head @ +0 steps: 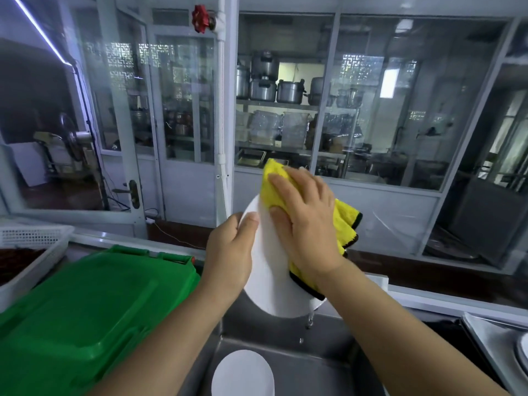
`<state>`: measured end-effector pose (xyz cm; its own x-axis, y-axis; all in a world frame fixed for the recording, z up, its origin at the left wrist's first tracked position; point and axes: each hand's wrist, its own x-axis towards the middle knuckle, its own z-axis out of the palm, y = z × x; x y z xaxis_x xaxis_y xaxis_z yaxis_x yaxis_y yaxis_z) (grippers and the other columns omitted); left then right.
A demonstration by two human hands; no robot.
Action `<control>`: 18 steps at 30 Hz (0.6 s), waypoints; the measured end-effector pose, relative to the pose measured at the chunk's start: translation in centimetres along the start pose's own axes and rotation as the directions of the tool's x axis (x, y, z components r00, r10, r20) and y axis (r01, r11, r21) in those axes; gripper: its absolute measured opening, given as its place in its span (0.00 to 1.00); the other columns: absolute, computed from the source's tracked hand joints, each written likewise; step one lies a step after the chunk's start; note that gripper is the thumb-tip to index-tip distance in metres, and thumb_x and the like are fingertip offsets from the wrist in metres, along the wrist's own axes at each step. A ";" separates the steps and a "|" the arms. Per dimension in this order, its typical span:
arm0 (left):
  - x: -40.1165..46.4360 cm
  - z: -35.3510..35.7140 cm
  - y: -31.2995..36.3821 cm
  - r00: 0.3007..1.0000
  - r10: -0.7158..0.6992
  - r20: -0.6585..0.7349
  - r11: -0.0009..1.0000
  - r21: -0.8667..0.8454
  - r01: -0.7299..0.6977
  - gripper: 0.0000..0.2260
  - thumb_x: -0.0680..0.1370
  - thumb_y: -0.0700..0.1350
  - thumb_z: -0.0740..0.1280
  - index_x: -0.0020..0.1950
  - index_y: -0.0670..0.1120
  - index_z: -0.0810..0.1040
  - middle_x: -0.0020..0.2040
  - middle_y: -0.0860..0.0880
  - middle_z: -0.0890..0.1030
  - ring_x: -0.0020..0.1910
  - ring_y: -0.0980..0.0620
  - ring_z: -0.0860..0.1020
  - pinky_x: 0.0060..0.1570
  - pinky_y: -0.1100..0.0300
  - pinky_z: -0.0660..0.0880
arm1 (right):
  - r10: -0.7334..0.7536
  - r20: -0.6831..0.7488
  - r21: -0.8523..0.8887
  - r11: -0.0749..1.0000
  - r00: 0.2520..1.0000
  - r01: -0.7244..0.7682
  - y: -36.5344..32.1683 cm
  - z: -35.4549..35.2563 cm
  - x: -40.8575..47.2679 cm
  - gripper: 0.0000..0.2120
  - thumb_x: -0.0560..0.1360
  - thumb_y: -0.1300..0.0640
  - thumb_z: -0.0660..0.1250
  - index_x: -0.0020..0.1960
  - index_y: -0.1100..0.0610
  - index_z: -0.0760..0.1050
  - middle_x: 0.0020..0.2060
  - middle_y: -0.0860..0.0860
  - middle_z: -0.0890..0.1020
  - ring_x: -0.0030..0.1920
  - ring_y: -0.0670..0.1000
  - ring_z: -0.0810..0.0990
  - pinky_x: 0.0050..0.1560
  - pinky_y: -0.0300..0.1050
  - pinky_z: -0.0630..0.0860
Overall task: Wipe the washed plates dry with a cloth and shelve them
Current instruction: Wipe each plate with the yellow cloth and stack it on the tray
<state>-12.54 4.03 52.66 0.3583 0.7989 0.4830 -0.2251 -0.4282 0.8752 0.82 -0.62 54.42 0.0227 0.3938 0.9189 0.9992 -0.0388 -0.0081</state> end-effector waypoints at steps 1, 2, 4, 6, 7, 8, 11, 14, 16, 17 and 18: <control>-0.1 -0.3 0.3 1.000 0.021 -0.018 1.000 0.007 -0.021 0.25 0.73 0.61 0.59 0.44 0.38 0.75 0.41 0.34 0.78 0.40 0.36 0.76 0.42 0.40 0.73 | 0.053 -0.004 -0.023 0.998 0.999 -0.053 0.6 -0.3 0.2 0.19 0.78 0.52 0.60 0.68 0.53 0.68 0.64 0.56 0.72 0.62 0.60 0.70 0.63 0.57 0.66; -0.3 -0.5 0.5 0.998 0.045 -0.041 0.999 0.003 -0.045 0.24 0.73 0.61 0.59 0.44 0.38 0.75 0.41 0.35 0.78 0.41 0.36 0.76 0.43 0.39 0.73 | 0.126 -0.005 -0.037 0.991 0.992 -0.126 1.1 -0.7 0.2 0.21 0.77 0.51 0.59 0.69 0.52 0.66 0.64 0.57 0.72 0.60 0.61 0.72 0.61 0.57 0.67; -0.5 -0.8 0.7 0.993 0.084 -0.087 0.996 -0.019 -0.086 0.22 0.74 0.59 0.59 0.44 0.39 0.75 0.41 0.36 0.78 0.42 0.36 0.76 0.42 0.39 0.74 | 0.308 0.020 -0.031 0.951 0.951 -0.307 1.3 -1.5 -0.1 0.24 0.78 0.49 0.57 0.73 0.50 0.62 0.65 0.56 0.70 0.54 0.61 0.75 0.51 0.52 0.71; -1.0 -0.9 0.6 0.990 0.103 -0.096 0.994 -0.033 -0.106 0.21 0.75 0.59 0.59 0.45 0.40 0.75 0.42 0.36 0.78 0.40 0.39 0.76 0.42 0.41 0.74 | 0.501 0.079 -0.004 0.865 0.862 -0.503 1.4 -1.8 -1.1 0.24 0.81 0.49 0.56 0.75 0.47 0.57 0.65 0.53 0.69 0.52 0.60 0.76 0.44 0.47 0.67; -1.3 -0.8 0.4 0.991 0.094 -0.092 0.994 -0.054 -0.099 0.19 0.76 0.58 0.59 0.45 0.41 0.75 0.43 0.37 0.79 0.39 0.42 0.76 0.42 0.42 0.75 | 0.568 0.105 0.020 0.819 0.816 -0.573 1.4 -1.9 -1.5 0.24 0.81 0.49 0.57 0.76 0.46 0.57 0.65 0.51 0.69 0.52 0.59 0.76 0.45 0.45 0.65; -1.6 -0.7 0.3 0.995 0.070 -0.078 0.994 -0.079 -0.076 0.17 0.77 0.57 0.59 0.45 0.44 0.76 0.43 0.39 0.80 0.40 0.46 0.77 0.42 0.44 0.75 | 0.603 0.116 0.052 0.790 0.789 -0.611 1.4 -2.2 -1.9 0.24 0.81 0.48 0.57 0.75 0.46 0.57 0.64 0.51 0.70 0.54 0.57 0.76 0.46 0.44 0.64; -1.3 -1.2 -0.2 0.994 -0.091 0.068 0.991 -0.094 0.097 0.08 0.80 0.49 0.62 0.45 0.50 0.79 0.42 0.51 0.84 0.44 0.51 0.81 0.46 0.53 0.76 | 0.586 0.111 0.089 0.799 0.803 -0.595 1.9 -3.0 -2.2 0.22 0.80 0.48 0.59 0.73 0.46 0.61 0.63 0.50 0.72 0.56 0.53 0.74 0.48 0.44 0.64; 0.5 -2.5 0.5 0.928 -0.228 0.295 0.970 -0.013 0.242 0.08 0.69 0.49 0.66 0.44 0.51 0.82 0.41 0.51 0.85 0.45 0.49 0.81 0.46 0.54 0.75 | 0.481 0.144 -0.001 0.874 0.865 -0.486 2.3 -4.0 -1.9 0.22 0.80 0.48 0.60 0.73 0.46 0.62 0.58 0.49 0.73 0.48 0.50 0.73 0.45 0.45 0.66; 2.1 -3.0 1.3 0.878 -0.261 0.401 0.965 0.077 0.251 0.13 0.67 0.52 0.65 0.47 0.49 0.82 0.43 0.50 0.85 0.46 0.47 0.82 0.48 0.52 0.75 | 0.349 0.160 -0.071 0.937 0.923 -0.342 2.2 -4.3 -1.7 0.21 0.80 0.47 0.60 0.72 0.46 0.63 0.54 0.50 0.74 0.44 0.53 0.75 0.40 0.47 0.70; 2.8 -2.9 1.6 0.863 -0.265 0.431 0.964 0.116 0.238 0.16 0.69 0.55 0.65 0.49 0.48 0.81 0.45 0.48 0.85 0.47 0.45 0.83 0.50 0.49 0.76 | 0.282 0.163 -0.105 0.958 0.946 -0.268 2.1 -4.4 -1.6 0.20 0.80 0.46 0.60 0.70 0.45 0.64 0.52 0.51 0.75 0.43 0.55 0.76 0.37 0.48 0.72; 3.2 -2.7 1.8 0.858 -0.257 0.445 0.966 0.144 0.215 0.19 0.70 0.58 0.64 0.50 0.46 0.82 0.46 0.45 0.85 0.47 0.43 0.83 0.52 0.46 0.76 | 0.226 0.158 -0.138 0.969 0.961 -0.205 2.1 -4.4 -1.5 0.20 0.79 0.45 0.59 0.69 0.46 0.64 0.51 0.51 0.76 0.41 0.56 0.77 0.33 0.47 0.73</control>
<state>-14.27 6.99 55.73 0.7688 0.6072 0.2007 -0.0098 -0.3026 0.9531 2.69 -5.33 54.77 0.2529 0.5147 0.8192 0.9590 -0.2455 -0.1419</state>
